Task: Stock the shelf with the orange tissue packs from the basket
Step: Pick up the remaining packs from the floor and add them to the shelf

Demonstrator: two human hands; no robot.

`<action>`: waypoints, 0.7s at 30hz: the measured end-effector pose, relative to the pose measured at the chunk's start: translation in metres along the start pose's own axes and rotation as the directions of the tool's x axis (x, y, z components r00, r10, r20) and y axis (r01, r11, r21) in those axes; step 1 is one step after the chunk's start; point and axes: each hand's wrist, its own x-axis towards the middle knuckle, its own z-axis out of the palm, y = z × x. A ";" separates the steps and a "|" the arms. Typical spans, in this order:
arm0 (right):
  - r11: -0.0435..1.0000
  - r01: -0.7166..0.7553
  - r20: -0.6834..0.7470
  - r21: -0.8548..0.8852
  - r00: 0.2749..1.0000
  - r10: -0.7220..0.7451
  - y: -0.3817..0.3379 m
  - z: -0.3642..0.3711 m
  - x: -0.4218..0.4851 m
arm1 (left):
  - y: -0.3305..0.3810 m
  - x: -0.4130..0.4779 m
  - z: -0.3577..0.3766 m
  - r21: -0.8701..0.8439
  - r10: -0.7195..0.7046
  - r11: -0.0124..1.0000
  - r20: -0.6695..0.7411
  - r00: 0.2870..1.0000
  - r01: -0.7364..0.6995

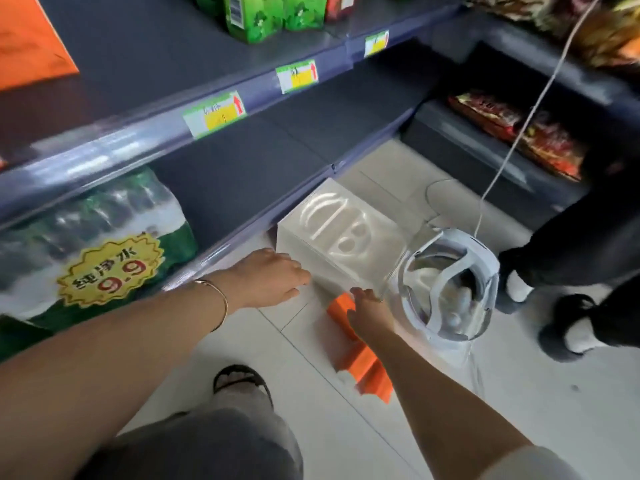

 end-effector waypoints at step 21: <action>0.979 0.144 0.003 0.147 0.989 -0.146 -0.053 0.100 0.058 | -0.039 0.019 0.126 -0.160 -0.218 0.958 0.138 0.966 0.239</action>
